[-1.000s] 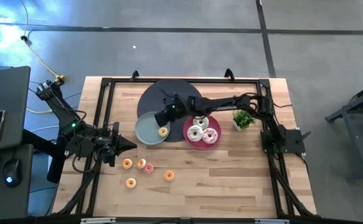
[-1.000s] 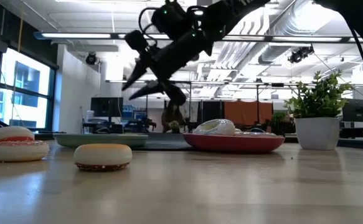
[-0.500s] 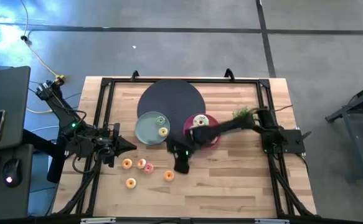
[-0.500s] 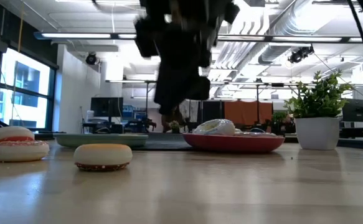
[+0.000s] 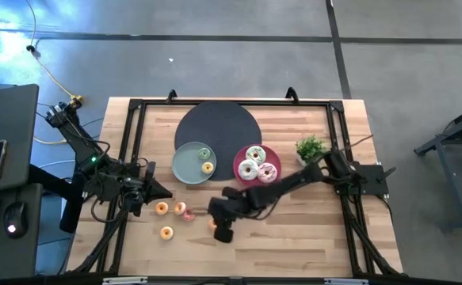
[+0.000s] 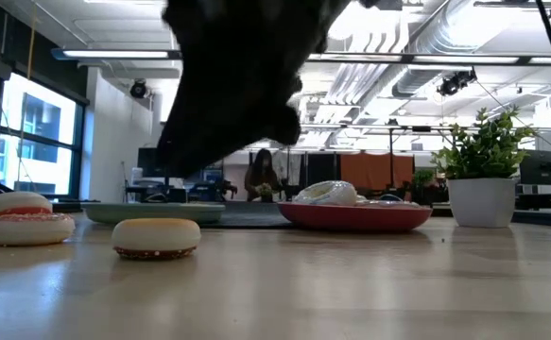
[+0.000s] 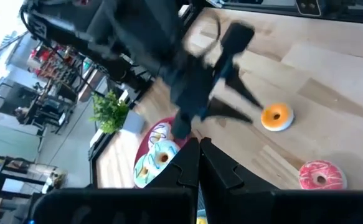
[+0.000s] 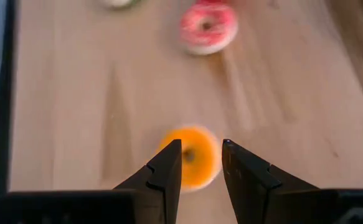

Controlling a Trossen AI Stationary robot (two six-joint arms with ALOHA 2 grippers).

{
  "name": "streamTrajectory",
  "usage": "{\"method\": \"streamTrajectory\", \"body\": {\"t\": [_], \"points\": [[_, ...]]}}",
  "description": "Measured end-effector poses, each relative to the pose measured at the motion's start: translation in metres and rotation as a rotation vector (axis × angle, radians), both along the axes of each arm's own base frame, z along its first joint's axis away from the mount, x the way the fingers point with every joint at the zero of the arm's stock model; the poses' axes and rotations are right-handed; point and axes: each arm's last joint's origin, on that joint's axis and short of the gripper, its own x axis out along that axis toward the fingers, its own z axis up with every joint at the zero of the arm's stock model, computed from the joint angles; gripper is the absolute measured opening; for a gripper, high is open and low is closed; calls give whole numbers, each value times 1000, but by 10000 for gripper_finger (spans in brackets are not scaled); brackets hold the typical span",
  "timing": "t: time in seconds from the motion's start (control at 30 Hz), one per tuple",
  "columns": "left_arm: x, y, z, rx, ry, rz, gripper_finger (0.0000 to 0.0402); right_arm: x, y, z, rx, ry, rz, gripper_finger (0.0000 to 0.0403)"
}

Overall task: Pick & Place donuts
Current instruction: Put the small brown doughnut on the blue plate

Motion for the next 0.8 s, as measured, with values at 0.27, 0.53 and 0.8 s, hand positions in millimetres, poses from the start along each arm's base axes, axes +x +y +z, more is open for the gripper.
{"method": "streamTrajectory", "body": {"t": [0.27, 0.53, 0.8], "points": [[0, -1, 0, -7, 9, -22, 0, -11, 30, 1, -106, -20, 75, 105], [0, -1, -1, -12, 12, -18, 0, -14, 49, -24, -182, -1, 252, 109], [0, -1, -1, -32, 20, -26, 0, -8, 49, -18, -322, -79, 350, 155]]}}
